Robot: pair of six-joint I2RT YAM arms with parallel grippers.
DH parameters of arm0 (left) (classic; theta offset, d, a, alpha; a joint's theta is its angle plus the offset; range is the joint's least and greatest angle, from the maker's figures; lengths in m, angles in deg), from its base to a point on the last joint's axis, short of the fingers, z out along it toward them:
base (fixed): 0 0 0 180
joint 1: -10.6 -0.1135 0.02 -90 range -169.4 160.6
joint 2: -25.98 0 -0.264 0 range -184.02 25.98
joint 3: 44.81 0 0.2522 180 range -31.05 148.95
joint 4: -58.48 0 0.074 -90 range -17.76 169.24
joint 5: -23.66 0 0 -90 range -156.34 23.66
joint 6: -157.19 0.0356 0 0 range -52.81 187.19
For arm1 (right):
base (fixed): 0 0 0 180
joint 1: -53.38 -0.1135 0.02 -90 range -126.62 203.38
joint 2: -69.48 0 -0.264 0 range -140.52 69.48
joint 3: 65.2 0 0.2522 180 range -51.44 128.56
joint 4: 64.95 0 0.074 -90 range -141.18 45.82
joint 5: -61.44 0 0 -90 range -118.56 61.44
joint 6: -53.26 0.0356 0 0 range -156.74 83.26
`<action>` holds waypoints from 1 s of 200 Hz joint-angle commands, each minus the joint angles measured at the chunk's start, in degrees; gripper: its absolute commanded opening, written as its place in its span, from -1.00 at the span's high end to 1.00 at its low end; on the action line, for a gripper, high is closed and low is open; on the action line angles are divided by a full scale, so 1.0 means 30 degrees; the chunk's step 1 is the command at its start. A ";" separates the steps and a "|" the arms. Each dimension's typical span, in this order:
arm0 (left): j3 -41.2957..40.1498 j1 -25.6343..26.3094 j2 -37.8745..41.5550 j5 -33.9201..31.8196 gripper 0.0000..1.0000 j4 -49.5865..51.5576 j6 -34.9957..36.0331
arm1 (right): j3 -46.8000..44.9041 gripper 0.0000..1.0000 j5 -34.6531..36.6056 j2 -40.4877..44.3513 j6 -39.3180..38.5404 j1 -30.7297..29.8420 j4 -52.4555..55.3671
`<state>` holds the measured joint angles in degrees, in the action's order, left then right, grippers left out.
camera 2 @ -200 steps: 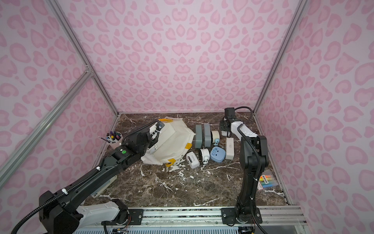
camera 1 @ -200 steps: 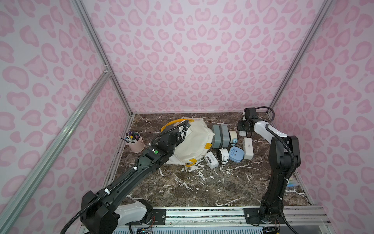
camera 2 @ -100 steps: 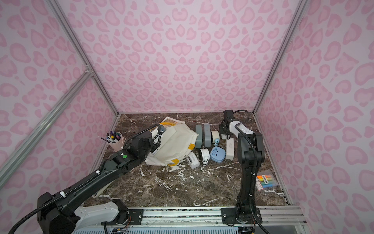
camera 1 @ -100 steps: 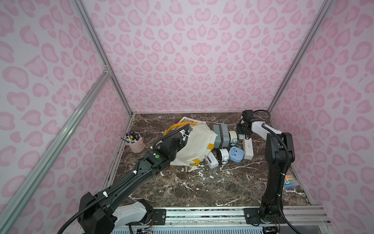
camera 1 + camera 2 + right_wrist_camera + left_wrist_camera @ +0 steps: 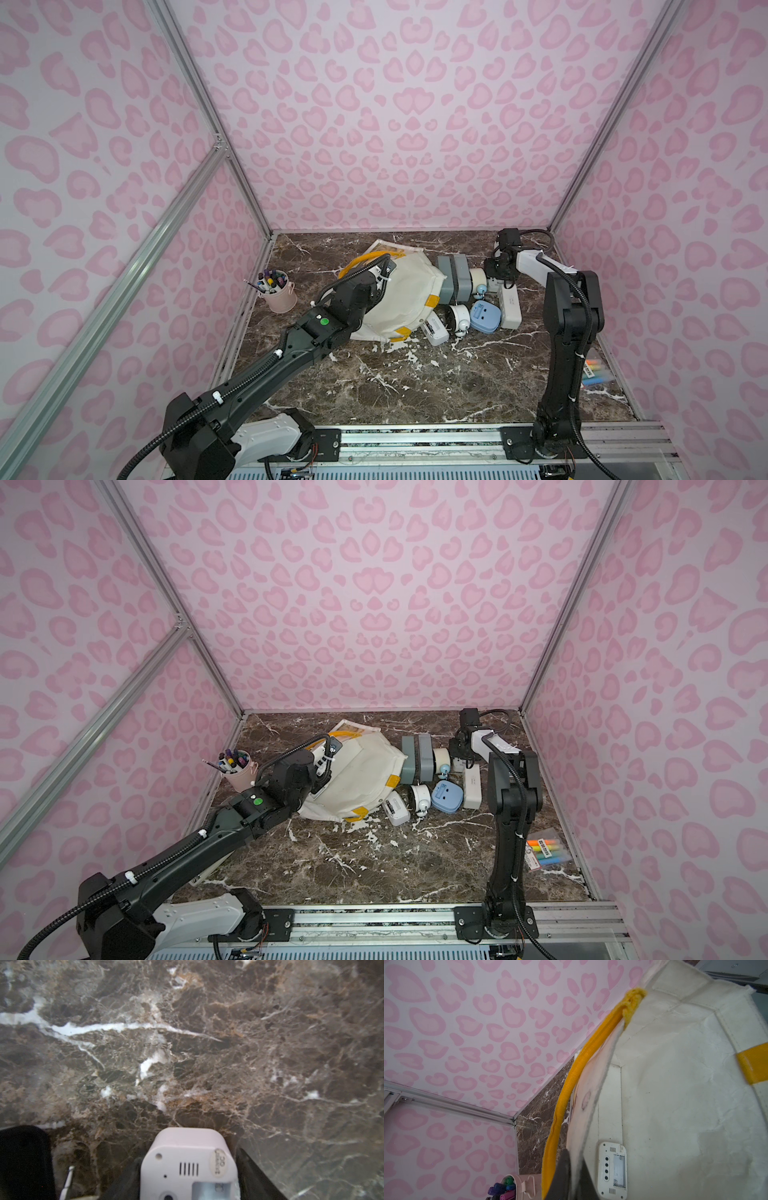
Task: Take the alarm clock out of the canvas bag
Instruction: Place the alarm at the center of the board.
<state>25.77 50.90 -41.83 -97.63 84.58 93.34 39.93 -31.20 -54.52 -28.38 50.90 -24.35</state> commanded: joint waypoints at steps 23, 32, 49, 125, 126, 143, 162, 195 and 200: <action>0.0058 -0.0010 0.0032 -0.0176 0.93 -0.0150 0.0061 | -0.0519 -0.45 0.0241 0.0736 0.0279 -0.0002 -0.0081; 0.0017 -0.0013 0.0045 -0.0183 0.93 -0.0190 0.0071 | -0.0752 -0.50 0.0389 0.1230 0.0469 0.0007 -0.0290; 0.0014 0.0006 0.0022 -0.0176 0.93 -0.0278 0.0078 | -0.1289 -0.54 0.0639 0.2520 0.0799 0.0007 -0.0697; 0.0393 0.0026 -0.0495 0.0107 0.93 -0.0453 0.0163 | -0.6769 -0.48 -0.0244 0.9754 0.3531 -0.1340 -0.3311; 0.0395 0.0036 -0.0503 0.0112 0.93 -0.0452 0.0162 | -0.6895 -0.48 -0.0284 0.9900 0.3566 -0.1385 -0.3388; 0.0484 0.0019 -0.0650 0.0110 0.93 -0.0363 0.0050 | -0.8428 -0.48 -0.0796 1.1804 0.4216 -0.2827 -0.4760; 0.0457 0.0039 -0.0658 0.0110 0.93 -0.0553 -0.0140 | -0.9642 -0.43 -0.0741 1.3419 0.4990 -0.4896 -0.5719; 0.0444 0.0009 -0.0658 0.0248 0.93 -0.0798 -0.0365 | -1.0978 -0.40 -0.1130 1.4458 0.5734 -0.8998 -0.7536; 0.0451 -0.0001 -0.0673 0.0303 0.93 -0.0845 -0.0368 | -1.1091 -0.39 -0.1204 1.4366 0.5760 -0.9614 -0.7849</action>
<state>26.42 50.94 -43.69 -97.61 84.34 92.80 8.59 -33.25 -11.49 -13.75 27.90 -41.77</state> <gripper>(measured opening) 0.089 0.703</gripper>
